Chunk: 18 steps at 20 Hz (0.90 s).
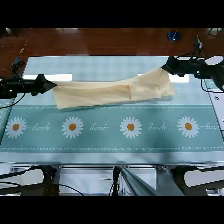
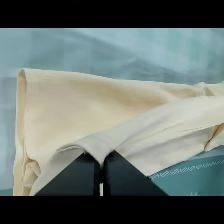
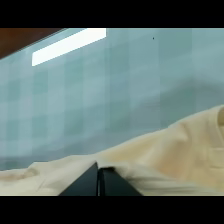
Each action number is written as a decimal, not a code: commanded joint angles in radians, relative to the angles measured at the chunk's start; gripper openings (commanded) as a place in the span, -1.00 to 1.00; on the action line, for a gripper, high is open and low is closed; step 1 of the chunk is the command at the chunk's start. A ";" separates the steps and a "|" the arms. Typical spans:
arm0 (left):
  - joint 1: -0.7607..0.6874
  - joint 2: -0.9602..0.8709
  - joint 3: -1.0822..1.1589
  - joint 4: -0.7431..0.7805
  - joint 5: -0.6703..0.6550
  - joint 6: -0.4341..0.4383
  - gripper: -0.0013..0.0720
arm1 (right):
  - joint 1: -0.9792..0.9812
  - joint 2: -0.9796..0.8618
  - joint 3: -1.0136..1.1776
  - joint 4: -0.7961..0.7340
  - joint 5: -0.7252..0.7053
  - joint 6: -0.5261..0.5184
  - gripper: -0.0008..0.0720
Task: Fold the shirts.
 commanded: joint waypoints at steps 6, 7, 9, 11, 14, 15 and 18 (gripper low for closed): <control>-0.001 -0.161 0.036 -0.004 0.039 0.069 -0.85 | 0.016 -0.112 0.010 -0.097 -0.077 0.001 -0.92; -0.003 -0.167 0.036 -0.005 0.048 0.085 -0.59 | 0.016 -0.113 0.010 -0.105 -0.084 0.000 -0.91; -0.009 -0.169 0.037 -0.005 0.071 0.093 0.23 | 0.016 -0.113 0.010 -0.103 -0.095 -0.005 -0.39; -0.011 -0.169 0.060 -0.005 0.071 0.113 0.56 | 0.016 -0.107 0.010 -0.102 -0.091 -0.018 -0.13; 0.016 -0.158 0.149 0.005 0.057 0.119 0.93 | -0.014 -0.042 0.010 -0.135 -0.078 -0.035 0.02; 0.032 -0.153 0.188 0.031 0.046 0.119 0.93 | -0.037 -0.005 0.011 -0.177 -0.074 -0.031 0.04; 0.058 -0.137 0.294 0.186 -0.020 0.114 0.93 | -0.127 0.065 0.027 -0.336 0.023 0.053 0.12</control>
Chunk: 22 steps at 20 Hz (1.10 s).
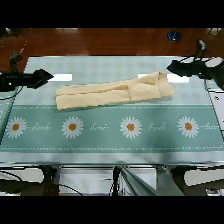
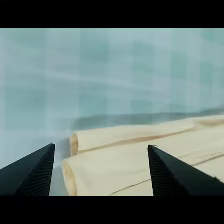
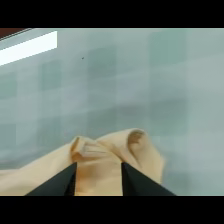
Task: Fold the shirts.
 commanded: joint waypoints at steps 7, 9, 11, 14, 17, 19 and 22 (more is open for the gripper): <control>-0.019 0.016 0.127 0.175 -0.194 -0.051 0.87 | -0.154 -0.060 0.079 -0.171 0.445 -0.011 0.66; -0.042 0.016 0.127 0.176 -0.214 -0.051 0.87 | -0.154 -0.106 0.079 -0.066 0.439 -0.047 0.67; -0.063 0.016 0.127 0.176 -0.225 -0.051 0.87 | -0.154 -0.150 0.079 -0.002 0.410 -0.055 0.67; -0.094 0.016 0.127 0.176 -0.233 -0.051 0.87 | -0.154 -0.202 0.079 0.081 0.367 -0.063 0.67; -0.120 0.016 0.127 0.176 -0.232 -0.050 0.87 | -0.153 -0.250 0.079 0.173 0.349 -0.063 0.67; -0.133 0.016 0.127 0.176 -0.232 -0.050 0.87 | -0.143 -0.277 0.079 0.241 0.356 -0.068 0.65; -0.152 0.016 0.127 0.175 -0.232 -0.051 0.87 | -0.090 -0.290 0.079 0.261 0.352 -0.074 0.63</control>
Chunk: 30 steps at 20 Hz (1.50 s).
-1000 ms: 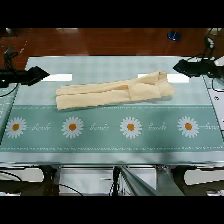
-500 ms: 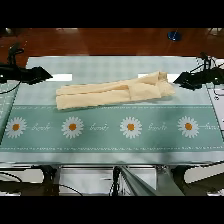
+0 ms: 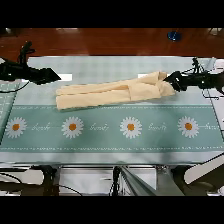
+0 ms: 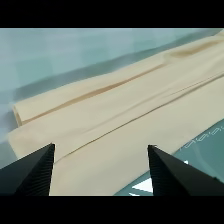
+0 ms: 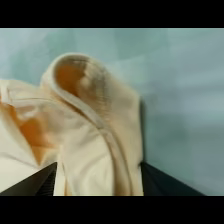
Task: Fold the shirts.
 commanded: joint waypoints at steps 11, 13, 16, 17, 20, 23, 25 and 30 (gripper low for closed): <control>-0.083 0.001 0.001 -0.061 -0.018 -0.064 0.87 | 0.093 0.140 0.061 0.026 0.103 0.022 -0.92; -0.119 0.001 0.001 -0.159 -0.020 -0.084 0.85 | 0.082 0.238 0.061 -0.056 0.132 0.068 -0.92; -0.222 0.001 0.001 -0.315 -0.008 -0.089 -0.11 | 0.075 0.338 0.061 -0.224 0.233 0.110 -0.92; -0.265 0.001 0.001 -0.345 0.010 -0.089 -0.14 | 0.076 0.360 0.061 -0.259 0.263 0.113 -0.92; -0.425 -0.005 0.001 -0.363 0.145 -0.168 -0.63 | 0.076 0.410 0.061 -0.323 0.307 0.128 -0.92; -0.579 -0.021 0.001 -0.364 0.307 -0.209 -0.87 | 0.076 0.432 0.061 -0.326 0.332 0.133 -0.92; -0.661 -0.044 0.001 -0.364 0.393 -0.285 -0.88 | 0.076 0.442 0.061 -0.323 0.356 0.133 -0.92; -0.777 -0.137 0.001 -0.365 0.415 -0.377 -0.88 | 0.078 0.478 0.061 -0.319 0.373 0.131 -0.92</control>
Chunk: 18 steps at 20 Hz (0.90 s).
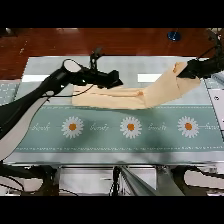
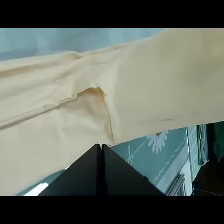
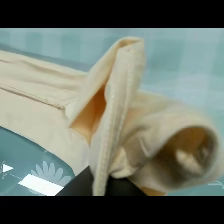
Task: Fold the shirts.
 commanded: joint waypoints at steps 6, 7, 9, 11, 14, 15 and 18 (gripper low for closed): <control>-0.144 -0.126 0.002 -0.081 0.044 -0.070 -0.88 | 0.002 0.103 0.001 0.000 0.023 0.003 -0.92; -0.153 -0.137 0.002 -0.082 0.044 -0.083 -0.88 | 0.002 0.118 0.001 0.005 0.029 0.003 -0.92; -0.166 -0.159 0.003 -0.096 0.044 -0.084 -0.88 | 0.002 0.148 0.001 0.020 0.040 0.003 -0.92; -0.177 -0.185 0.003 -0.152 0.048 -0.083 -0.88 | 0.004 0.177 0.001 0.026 0.045 0.003 -0.92; -0.187 -0.221 0.007 -0.252 0.073 -0.082 -0.88 | 0.018 0.214 0.001 0.024 0.048 0.003 -0.92; -0.192 -0.233 0.016 -0.279 0.073 -0.079 -0.88 | 0.026 0.221 0.001 0.023 0.047 0.003 -0.92; -0.215 -0.272 0.063 -0.306 0.073 -0.081 -0.88 | 0.057 0.224 0.001 0.024 0.052 0.005 -0.92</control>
